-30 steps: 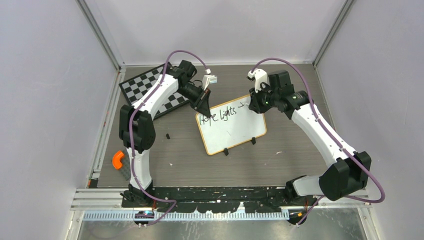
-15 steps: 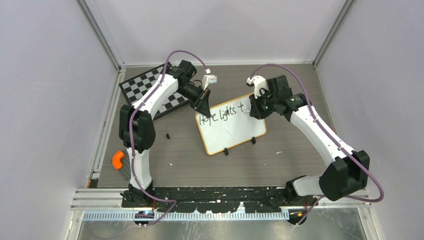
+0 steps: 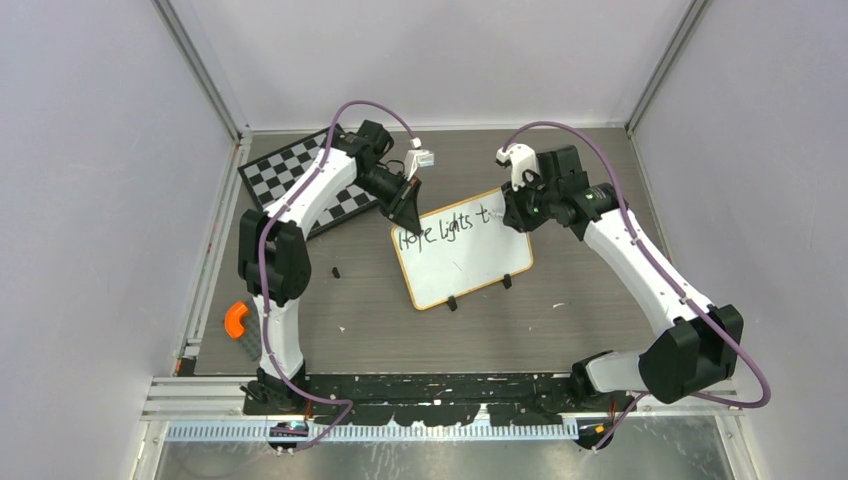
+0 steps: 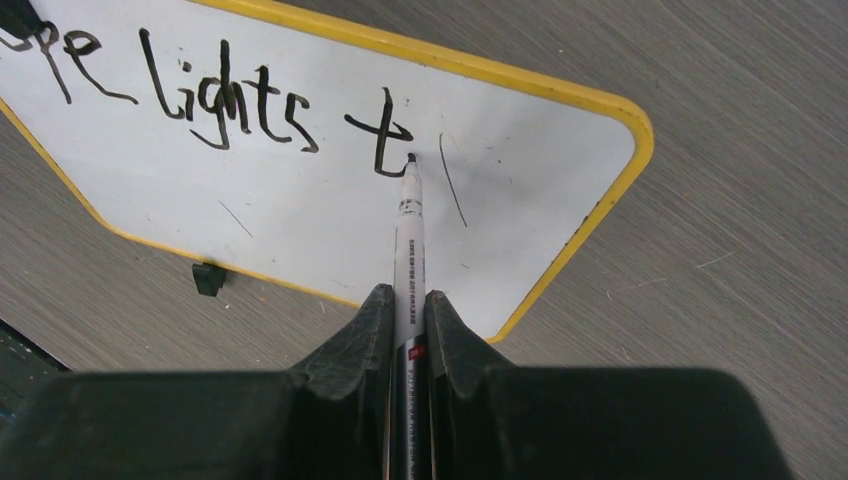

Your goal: Write a sentence on the whiteboard

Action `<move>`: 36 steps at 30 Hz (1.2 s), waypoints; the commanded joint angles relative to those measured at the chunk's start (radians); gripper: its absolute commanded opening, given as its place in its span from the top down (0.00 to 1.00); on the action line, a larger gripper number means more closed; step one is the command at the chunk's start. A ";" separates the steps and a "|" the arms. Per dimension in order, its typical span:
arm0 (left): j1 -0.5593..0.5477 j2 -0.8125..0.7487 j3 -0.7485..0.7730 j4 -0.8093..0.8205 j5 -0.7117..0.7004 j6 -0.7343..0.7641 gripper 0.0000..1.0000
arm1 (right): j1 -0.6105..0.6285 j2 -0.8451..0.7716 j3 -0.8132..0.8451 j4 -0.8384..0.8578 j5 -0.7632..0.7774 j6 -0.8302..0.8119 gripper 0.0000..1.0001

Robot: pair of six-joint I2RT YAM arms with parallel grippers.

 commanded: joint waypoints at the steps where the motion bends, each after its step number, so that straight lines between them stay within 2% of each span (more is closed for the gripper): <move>1: -0.004 0.003 0.026 -0.028 -0.014 0.012 1.00 | -0.005 -0.038 0.066 0.024 0.006 0.006 1.00; 16: -0.004 0.007 0.024 -0.023 -0.012 0.009 1.00 | -0.005 -0.004 0.085 0.076 0.054 0.018 1.00; 36: -0.004 0.008 0.027 -0.022 -0.021 0.009 1.00 | -0.006 -0.017 -0.031 0.066 0.052 0.006 1.00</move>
